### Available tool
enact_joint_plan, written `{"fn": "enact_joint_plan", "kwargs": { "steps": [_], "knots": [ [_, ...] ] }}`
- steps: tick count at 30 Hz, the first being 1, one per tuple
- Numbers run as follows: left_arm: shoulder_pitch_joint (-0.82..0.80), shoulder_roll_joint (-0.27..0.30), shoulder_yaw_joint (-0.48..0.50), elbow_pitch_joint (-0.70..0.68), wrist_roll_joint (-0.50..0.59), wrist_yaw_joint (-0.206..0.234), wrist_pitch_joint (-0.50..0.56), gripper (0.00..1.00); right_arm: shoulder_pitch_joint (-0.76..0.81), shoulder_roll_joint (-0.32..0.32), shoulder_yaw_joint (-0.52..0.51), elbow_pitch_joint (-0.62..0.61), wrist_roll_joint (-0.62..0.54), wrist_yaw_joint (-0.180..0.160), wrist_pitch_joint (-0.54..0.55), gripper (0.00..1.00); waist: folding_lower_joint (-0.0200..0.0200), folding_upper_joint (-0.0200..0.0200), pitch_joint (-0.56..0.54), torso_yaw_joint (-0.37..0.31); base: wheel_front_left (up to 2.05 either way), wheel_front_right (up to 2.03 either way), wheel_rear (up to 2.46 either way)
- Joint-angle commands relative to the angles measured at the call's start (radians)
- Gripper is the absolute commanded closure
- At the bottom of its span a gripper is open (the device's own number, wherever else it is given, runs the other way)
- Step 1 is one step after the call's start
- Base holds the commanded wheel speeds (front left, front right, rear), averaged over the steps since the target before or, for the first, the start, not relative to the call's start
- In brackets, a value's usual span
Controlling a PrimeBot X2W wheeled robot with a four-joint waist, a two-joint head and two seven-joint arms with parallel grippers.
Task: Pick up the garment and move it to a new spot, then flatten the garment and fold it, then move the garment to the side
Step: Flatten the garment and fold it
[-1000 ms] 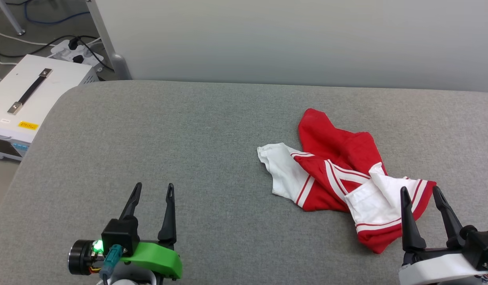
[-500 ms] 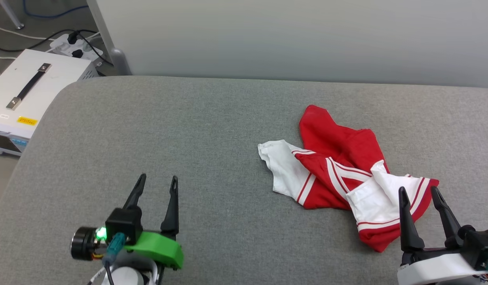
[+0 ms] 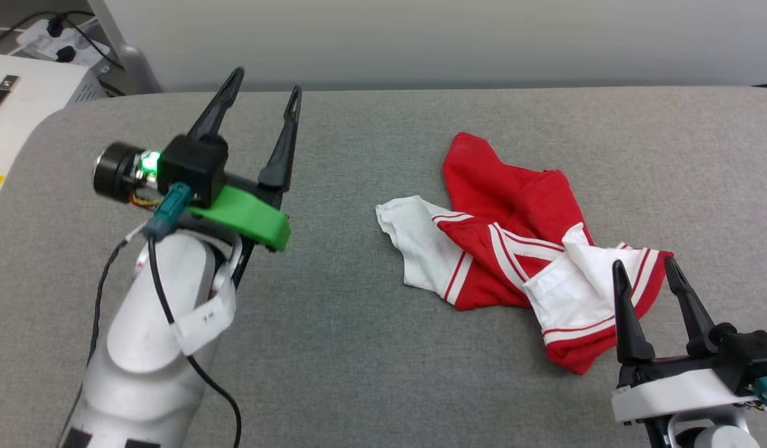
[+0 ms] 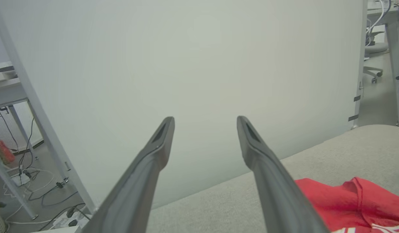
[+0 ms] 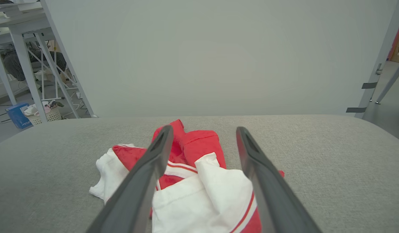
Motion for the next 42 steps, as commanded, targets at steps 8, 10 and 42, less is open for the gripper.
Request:
{"fn": "enact_joint_plan", "kwargs": {
  "steps": [8, 10, 42],
  "knots": [
    [-0.313, 0.103, -0.302, 0.135, -0.21, -0.003, 0.124, 0.0, -0.054, -0.001, 0.006, -0.007, 0.005, -0.001, -0.006, 0.0, 0.0001, 0.0, 0.1, -0.076, 0.0, 0.0, 0.0],
    [-0.375, 0.121, -0.396, 0.173, -0.275, -0.003, 0.218, 0.0, -0.066, -0.001, 0.008, -0.008, 0.007, -0.001, -0.006, 0.0, 0.0001, 0.0, 0.117, -0.089, 0.0, 0.0, 0.0],
    [-0.502, 0.279, -1.027, 0.155, -0.694, -0.003, 1.087, 0.53, -0.191, -0.001, 0.041, -0.015, 0.06, -0.001, -0.006, 0.0, 0.0001, 0.0, 0.32, -0.2, 0.0, 0.0, 0.0]
  ]
}}
